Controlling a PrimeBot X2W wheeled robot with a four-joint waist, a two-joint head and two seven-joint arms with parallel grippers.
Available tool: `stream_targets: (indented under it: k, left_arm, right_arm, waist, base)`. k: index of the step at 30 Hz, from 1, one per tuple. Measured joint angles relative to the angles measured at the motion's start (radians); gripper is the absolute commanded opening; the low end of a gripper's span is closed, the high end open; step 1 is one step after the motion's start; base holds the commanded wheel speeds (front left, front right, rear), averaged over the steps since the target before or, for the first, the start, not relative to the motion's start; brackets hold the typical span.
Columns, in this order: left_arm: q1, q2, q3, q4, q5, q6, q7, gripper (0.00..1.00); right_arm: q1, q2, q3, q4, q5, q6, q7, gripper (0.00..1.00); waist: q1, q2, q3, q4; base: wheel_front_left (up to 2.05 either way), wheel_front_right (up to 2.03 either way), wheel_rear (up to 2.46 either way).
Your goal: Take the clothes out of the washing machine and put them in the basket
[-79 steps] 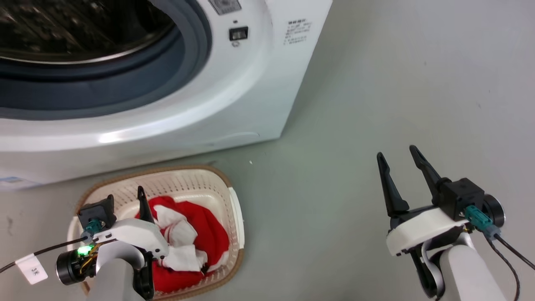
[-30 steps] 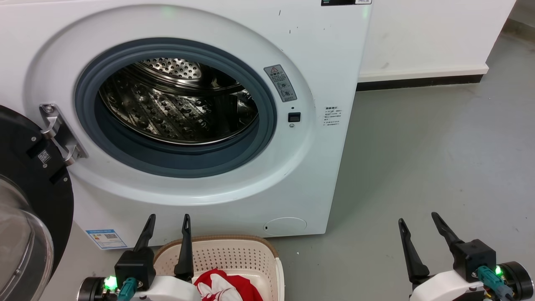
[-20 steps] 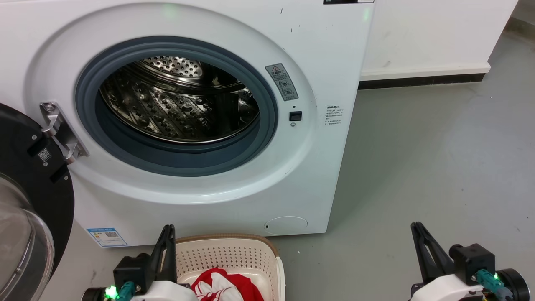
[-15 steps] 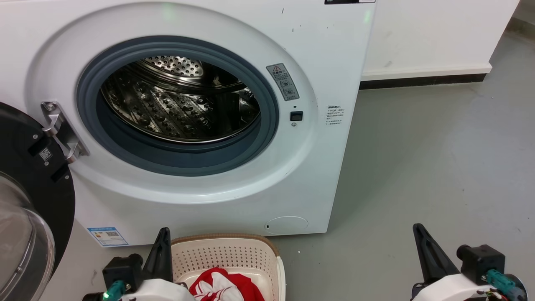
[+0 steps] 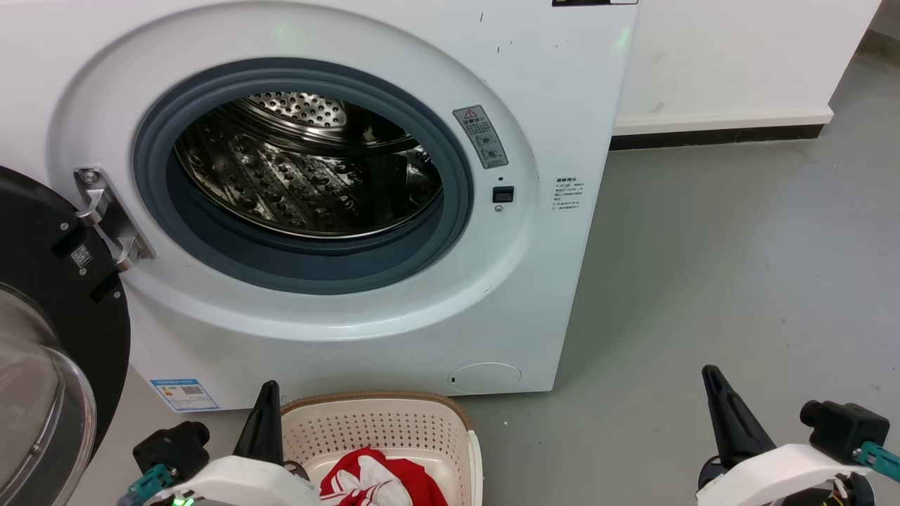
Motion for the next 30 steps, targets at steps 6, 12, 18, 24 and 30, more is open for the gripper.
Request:
stream_targets:
  k: [6, 12, 18, 24, 30]
  left_arm:
    - [-0.017, -0.001, 0.010, 0.010, -0.100, -0.011, 0.019, 0.00]
    - [-0.026, -0.001, 0.024, 0.020, -0.193, -0.020, 0.033, 0.00]
    - [-0.038, -0.001, 0.033, 0.030, -0.281, -0.029, 0.050, 0.00]
    - [-0.052, -0.002, 0.042, 0.039, -0.364, -0.038, 0.060, 0.00]
    - [-0.059, -0.002, 0.054, 0.047, -0.441, -0.047, 0.076, 0.00]
  right_arm:
    - [-0.006, -0.004, -0.003, 0.011, 0.111, 0.000, 0.005, 0.00]
    - [-0.022, -0.008, -0.007, 0.023, 0.215, 0.000, 0.013, 0.00]
    - [-0.039, -0.011, -0.011, 0.034, 0.309, 0.000, 0.020, 0.00]
    - [-0.042, -0.012, -0.016, 0.044, 0.402, 0.000, 0.026, 0.00]
    - [-0.061, -0.013, -0.022, 0.054, 0.485, 0.000, 0.035, 0.00]
  waist:
    - [0.0000, 0.0000, 0.001, 0.003]
    - [0.0000, 0.0000, 0.002, 0.006]
    - [0.0000, 0.0000, 0.002, 0.009]
    - [0.0000, 0.0000, 0.003, 0.012]
    - [0.0000, 0.0000, 0.004, 0.015]
  base:
    - [0.00, 0.00, 0.00]
    - [0.00, 0.00, 0.00]
    - [0.00, 0.00, 0.00]
    - [0.00, 0.00, 0.00]
    - [0.00, 0.00, 0.00]
